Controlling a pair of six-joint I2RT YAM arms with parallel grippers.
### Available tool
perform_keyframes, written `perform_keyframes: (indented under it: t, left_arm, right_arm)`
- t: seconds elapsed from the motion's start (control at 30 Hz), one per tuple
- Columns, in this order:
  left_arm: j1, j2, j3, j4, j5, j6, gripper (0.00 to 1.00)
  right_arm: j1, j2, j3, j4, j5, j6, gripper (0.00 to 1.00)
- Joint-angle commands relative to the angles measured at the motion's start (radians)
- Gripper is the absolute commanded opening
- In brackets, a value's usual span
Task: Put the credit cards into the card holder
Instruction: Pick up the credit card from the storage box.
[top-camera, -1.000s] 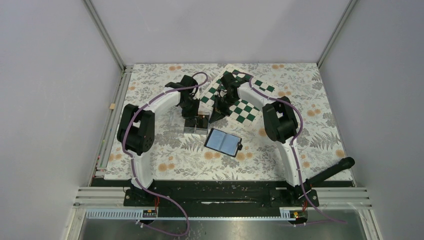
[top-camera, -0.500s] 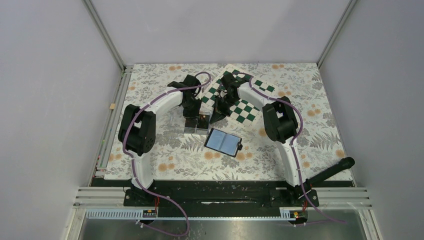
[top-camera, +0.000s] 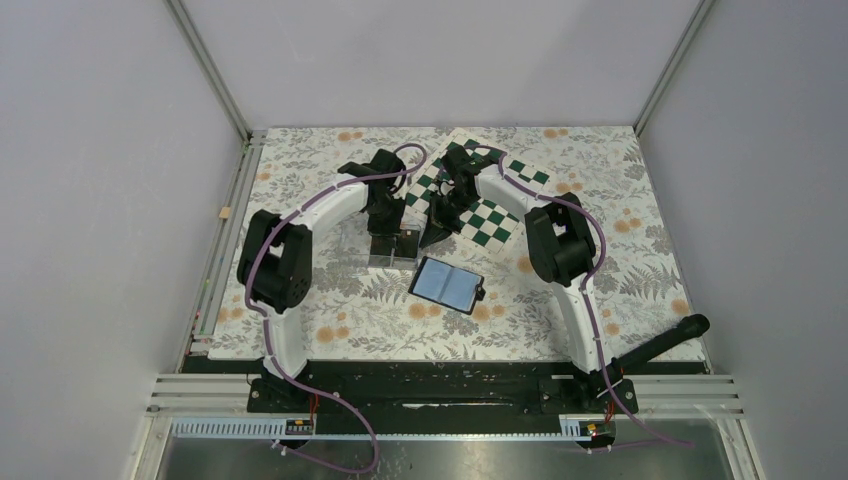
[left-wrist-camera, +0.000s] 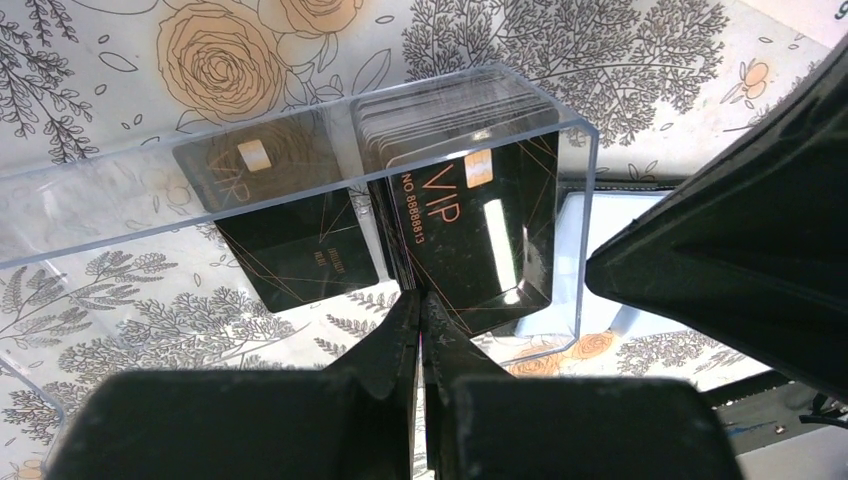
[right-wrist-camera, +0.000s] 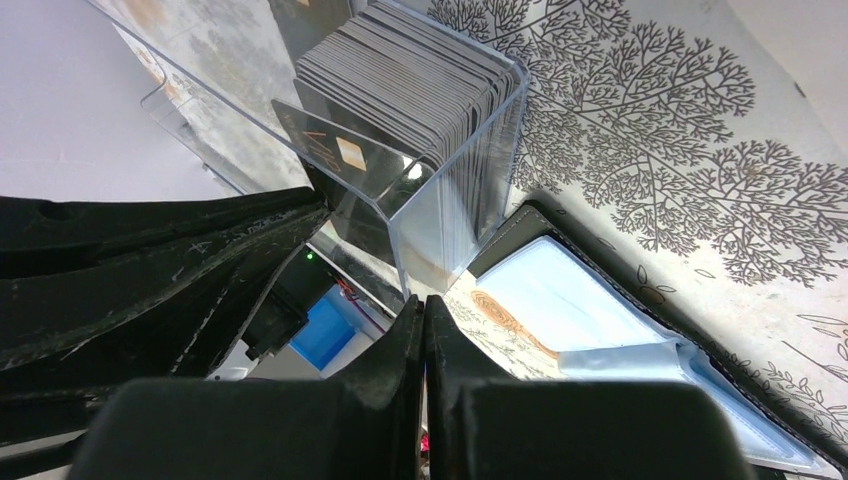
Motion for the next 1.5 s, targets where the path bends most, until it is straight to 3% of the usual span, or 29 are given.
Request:
perform_keyframes:
  t: [0.0, 0.23, 0.4, 0.53, 0.6, 0.7, 0.77, 1.07, 1.23, 1.47]
  left_arm:
    - [-0.02, -0.072, 0.047, 0.03, 0.111, -0.021, 0.0]
    - [-0.021, -0.09, 0.05, 0.049, 0.173, -0.052, 0.02]
    - [-0.021, -0.083, 0.037, 0.067, 0.208, -0.059, 0.15]
    - [-0.021, -0.066, 0.015, 0.077, 0.202, -0.068, 0.18]
    - [-0.021, -0.06, 0.005, 0.076, 0.179, -0.069, 0.14]
    - [-0.019, -0.059, -0.007, 0.077, 0.15, -0.074, 0.01]
    - [-0.017, -0.058, -0.009, 0.077, 0.143, -0.076, 0.0]
    - [-0.001, -0.034, -0.023, 0.083, 0.146, -0.09, 0.0]
    - [0.034, -0.099, -0.066, 0.161, 0.227, -0.119, 0.0]
    - [0.06, -0.258, -0.078, 0.194, 0.21, -0.123, 0.0]
  right_arm:
    - [0.015, -0.01, 0.015, 0.001, -0.051, -0.011, 0.0]
    - [0.015, -0.012, 0.009, 0.0, -0.051, -0.014, 0.0]
    - [0.014, -0.012, 0.007, 0.002, -0.051, -0.014, 0.0]
    - [0.015, -0.014, 0.007, 0.001, -0.051, -0.015, 0.0]
    - [0.015, -0.018, 0.008, 0.001, -0.05, -0.017, 0.01]
    - [0.015, -0.026, 0.006, 0.0, -0.051, -0.023, 0.02]
    - [0.015, -0.036, 0.005, 0.003, -0.048, -0.031, 0.04]
    - [0.01, -0.117, -0.009, 0.024, -0.031, -0.043, 0.19]
    - [-0.009, -0.236, -0.049, 0.075, -0.001, -0.035, 0.38]
    - [-0.058, -0.442, -0.186, 0.199, 0.023, 0.011, 0.6]
